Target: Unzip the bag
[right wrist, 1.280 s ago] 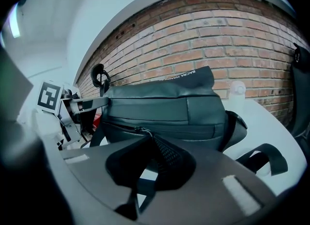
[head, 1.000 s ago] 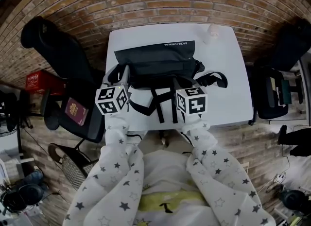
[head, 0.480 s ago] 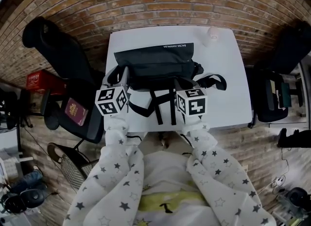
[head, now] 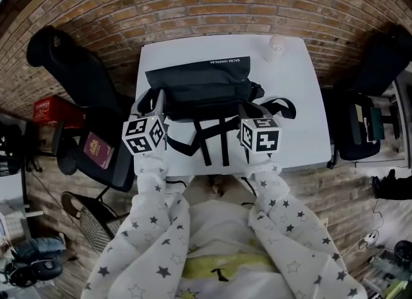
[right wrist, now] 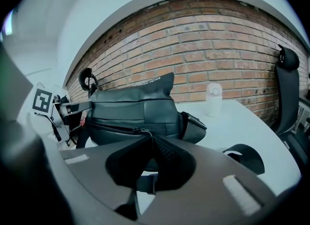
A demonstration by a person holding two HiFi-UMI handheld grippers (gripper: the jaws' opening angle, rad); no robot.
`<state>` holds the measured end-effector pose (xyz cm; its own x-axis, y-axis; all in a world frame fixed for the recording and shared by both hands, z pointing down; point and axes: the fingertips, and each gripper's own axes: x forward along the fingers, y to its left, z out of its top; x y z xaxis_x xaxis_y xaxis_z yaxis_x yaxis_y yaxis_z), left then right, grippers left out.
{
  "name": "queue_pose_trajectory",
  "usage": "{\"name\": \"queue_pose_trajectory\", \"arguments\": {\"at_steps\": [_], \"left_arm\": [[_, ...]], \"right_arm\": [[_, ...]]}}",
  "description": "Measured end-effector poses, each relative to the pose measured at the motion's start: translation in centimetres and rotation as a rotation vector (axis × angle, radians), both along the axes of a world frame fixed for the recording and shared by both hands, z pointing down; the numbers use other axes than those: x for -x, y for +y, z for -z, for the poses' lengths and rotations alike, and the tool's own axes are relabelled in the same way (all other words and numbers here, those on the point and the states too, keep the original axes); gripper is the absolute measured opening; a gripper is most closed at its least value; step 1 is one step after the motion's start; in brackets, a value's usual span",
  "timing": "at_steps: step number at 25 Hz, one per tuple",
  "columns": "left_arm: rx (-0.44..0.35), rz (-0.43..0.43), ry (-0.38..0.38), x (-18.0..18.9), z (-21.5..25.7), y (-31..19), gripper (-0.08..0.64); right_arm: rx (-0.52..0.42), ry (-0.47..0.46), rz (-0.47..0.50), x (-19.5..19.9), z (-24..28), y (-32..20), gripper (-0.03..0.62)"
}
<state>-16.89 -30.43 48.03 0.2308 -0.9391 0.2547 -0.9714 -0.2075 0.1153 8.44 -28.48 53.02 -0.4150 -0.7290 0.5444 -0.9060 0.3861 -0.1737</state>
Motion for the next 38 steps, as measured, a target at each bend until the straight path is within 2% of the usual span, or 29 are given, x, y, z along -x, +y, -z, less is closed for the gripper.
{"name": "queue_pose_trajectory", "arguments": {"at_steps": [6,23,29,31,32,33,34,36,38], "left_arm": [[0.001,0.004,0.001,0.2,-0.2,0.2,0.120],[0.001,0.016,0.013,0.6,-0.3,0.0,0.121],[0.001,0.026,0.025,0.8,-0.5,0.1,0.127],[0.003,0.038,0.035,1.0,-0.3,0.4,0.165],[0.005,0.037,0.032,1.0,-0.3,0.7,0.172],[0.007,0.033,0.026,0.9,-0.2,0.9,0.172],[0.007,0.032,0.020,0.8,-0.1,1.2,0.172],[0.002,0.036,0.007,0.7,0.1,1.8,0.170],[-0.005,0.037,-0.021,0.5,0.4,2.5,0.089]], "right_arm": [[-0.010,0.017,-0.004,-0.3,0.0,0.1,0.017],[-0.011,0.025,-0.110,-3.8,-0.2,-0.2,0.018],[-0.007,-0.010,-0.071,-3.5,-0.6,-0.3,0.021],[-0.005,-0.053,-0.042,-3.1,-0.5,-0.3,0.028],[-0.015,-0.073,-0.029,-3.0,-0.2,-0.2,0.049],[-0.031,-0.085,-0.018,-3.0,0.2,-0.2,0.105],[-0.051,-0.089,-0.011,-3.0,0.6,-0.2,0.130],[-0.096,-0.075,-0.001,-3.1,1.6,-0.3,0.114],[-0.139,-0.062,0.017,-3.1,2.6,-0.4,0.112]]}}
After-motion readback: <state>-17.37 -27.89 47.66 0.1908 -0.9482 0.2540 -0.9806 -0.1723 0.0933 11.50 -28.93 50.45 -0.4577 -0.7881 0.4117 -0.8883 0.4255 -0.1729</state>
